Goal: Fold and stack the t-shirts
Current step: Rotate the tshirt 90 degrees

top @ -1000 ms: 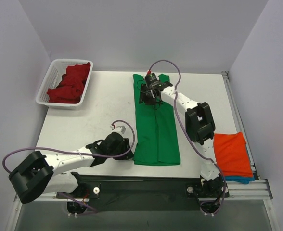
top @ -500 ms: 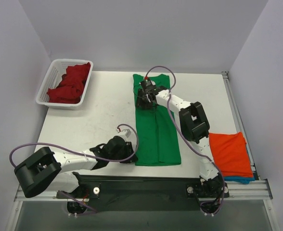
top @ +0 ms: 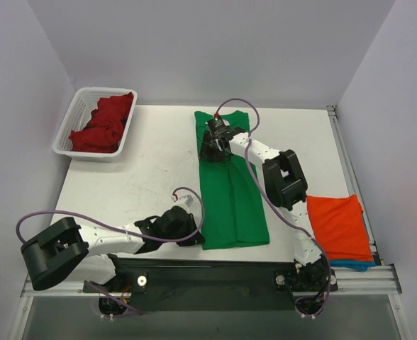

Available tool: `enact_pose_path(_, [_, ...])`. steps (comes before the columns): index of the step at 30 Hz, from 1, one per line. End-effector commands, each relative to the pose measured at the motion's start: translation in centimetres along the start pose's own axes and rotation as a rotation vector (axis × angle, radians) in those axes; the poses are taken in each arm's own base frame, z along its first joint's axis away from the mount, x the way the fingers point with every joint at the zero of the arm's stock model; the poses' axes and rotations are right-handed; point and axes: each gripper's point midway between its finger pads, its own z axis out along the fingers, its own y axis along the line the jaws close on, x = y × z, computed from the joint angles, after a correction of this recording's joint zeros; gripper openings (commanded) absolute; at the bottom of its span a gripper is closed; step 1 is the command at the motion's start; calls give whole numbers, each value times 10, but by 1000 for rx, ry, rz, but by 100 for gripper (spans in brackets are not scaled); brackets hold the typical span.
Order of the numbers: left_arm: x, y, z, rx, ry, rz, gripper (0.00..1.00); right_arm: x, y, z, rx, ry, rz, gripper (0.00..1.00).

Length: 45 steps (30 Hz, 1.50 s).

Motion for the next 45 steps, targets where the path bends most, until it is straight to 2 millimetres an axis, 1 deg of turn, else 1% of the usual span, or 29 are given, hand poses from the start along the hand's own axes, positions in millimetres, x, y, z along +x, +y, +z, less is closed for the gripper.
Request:
enact_pose_path(1, [8,-6,-5,16,37,-74,6,-4,5,-1,-2,-3,15,42])
enact_pose_path(2, [9,-12,-5,49,39,-92,6,-6,7,-1,-6,-5,18,42])
enact_pose_path(4, [18,-11,-8,70,63,-110,7,-3,6,2,-4,7,19,42])
enact_pose_path(5, [20,-12,-9,78,65,-123,12,-4,6,3,-5,7,25,42])
enact_pose_path(7, [22,-14,-11,89,74,-126,15,-1,5,5,-5,15,27,42])
enact_pose_path(8, [25,-14,-12,87,82,-125,19,0,6,6,-4,18,29,42])
enact_pose_path(11, [28,-18,-15,103,88,-111,21,2,4,8,-2,25,34,41])
enact_pose_path(15, [31,-23,-17,118,112,-90,29,5,3,12,-1,33,40,41])
enact_pose_path(18, [35,-20,-18,106,119,-83,30,7,5,14,-4,40,45,41])
enact_pose_path(21, [36,-15,-18,92,114,-89,28,9,6,15,-7,45,47,41])
enact_pose_path(22, [35,-15,-18,92,110,-90,16,8,6,14,-7,43,47,41])
enact_pose_path(23, [35,-15,-18,93,108,-92,12,8,6,14,-9,42,47,41])
enact_pose_path(24, [35,-14,-18,92,109,-90,10,7,7,14,-13,43,47,41])
enact_pose_path(26, [35,-15,-19,92,110,-90,9,8,8,13,-11,42,46,41])
enact_pose_path(29, [36,-17,-23,103,114,-83,9,8,7,13,-12,44,46,41])
enact_pose_path(30, [34,-18,-25,107,102,-84,9,9,7,14,-10,47,45,41])
enact_pose_path(31, [32,-18,-27,106,94,-83,11,9,6,14,-10,47,46,42])
enact_pose_path(32, [33,-13,-29,83,94,-84,17,9,7,13,-13,49,43,42])
enact_pose_path(34, [25,-16,-36,93,60,-83,22,9,8,11,-16,48,43,42])
enact_pose_path(35, [25,-13,-38,76,54,-85,24,9,8,11,-16,48,43,42])
enact_pose_path(36, [17,-16,-43,85,17,-86,29,7,9,10,-19,44,41,42])
enact_pose_path(37, [19,-8,-45,51,21,-85,32,7,8,10,-15,45,43,42])
enact_pose_path(39, [10,-9,-47,40,-17,-83,38,6,9,9,-18,44,42,42])
enact_pose_path(41, [7,-8,-46,27,-23,-62,39,6,8,10,-16,43,42,42])
enact_pose_path(42, [4,-10,-44,14,-30,-55,39,8,7,11,-12,46,40,42])
enact_pose_path(45, [1,-8,-36,-23,-23,-11,38,8,8,13,-16,52,49,42])
